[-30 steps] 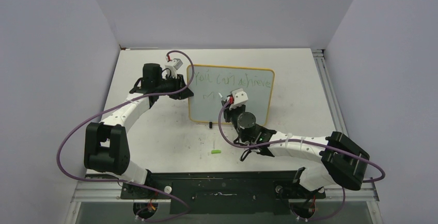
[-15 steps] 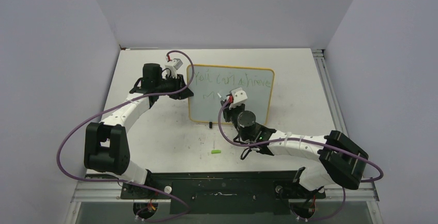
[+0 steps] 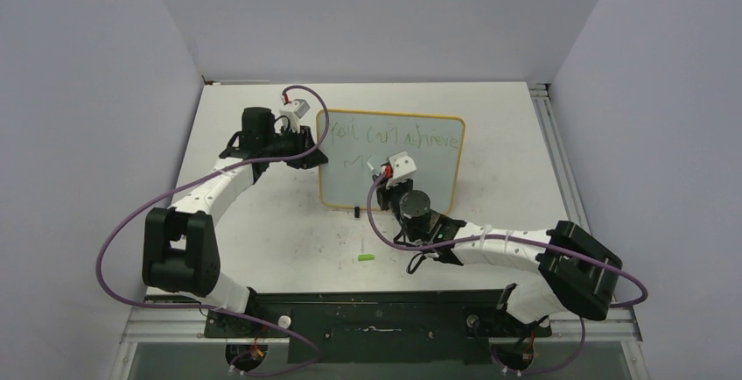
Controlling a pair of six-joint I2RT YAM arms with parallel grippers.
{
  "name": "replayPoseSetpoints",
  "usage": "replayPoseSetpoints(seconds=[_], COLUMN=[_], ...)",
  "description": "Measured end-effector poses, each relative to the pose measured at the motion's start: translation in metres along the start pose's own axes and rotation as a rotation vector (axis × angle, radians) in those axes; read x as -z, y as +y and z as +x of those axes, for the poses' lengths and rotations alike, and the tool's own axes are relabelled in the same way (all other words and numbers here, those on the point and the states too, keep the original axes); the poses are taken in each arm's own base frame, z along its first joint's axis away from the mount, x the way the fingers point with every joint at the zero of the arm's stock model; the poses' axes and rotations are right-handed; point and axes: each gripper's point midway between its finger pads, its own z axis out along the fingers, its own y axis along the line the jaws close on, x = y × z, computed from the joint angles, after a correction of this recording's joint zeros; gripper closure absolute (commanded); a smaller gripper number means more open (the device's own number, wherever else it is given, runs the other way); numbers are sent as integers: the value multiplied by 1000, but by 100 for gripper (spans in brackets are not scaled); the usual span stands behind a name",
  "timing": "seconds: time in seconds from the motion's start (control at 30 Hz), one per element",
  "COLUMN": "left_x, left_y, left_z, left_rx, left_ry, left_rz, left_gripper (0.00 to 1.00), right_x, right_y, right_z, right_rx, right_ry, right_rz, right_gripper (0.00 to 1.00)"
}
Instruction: Write a sentence on the whiteboard
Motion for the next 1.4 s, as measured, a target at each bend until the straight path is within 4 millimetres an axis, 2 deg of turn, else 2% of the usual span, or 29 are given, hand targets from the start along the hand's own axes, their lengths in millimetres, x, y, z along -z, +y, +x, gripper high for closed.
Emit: replayPoseSetpoints(seconds=[0.3, 1.4], left_x=[0, 0], left_y=[0, 0], left_z=[0, 0], left_rx=[-1, -1], left_ry=[0, 0], left_rz=[0, -1], left_gripper=[75, 75], right_x=[4, -1], right_y=[-4, -8], right_z=[4, -15], right_rx=[-1, 23], right_ry=[9, -25], right_rz=[18, 38], right_gripper=[95, 95])
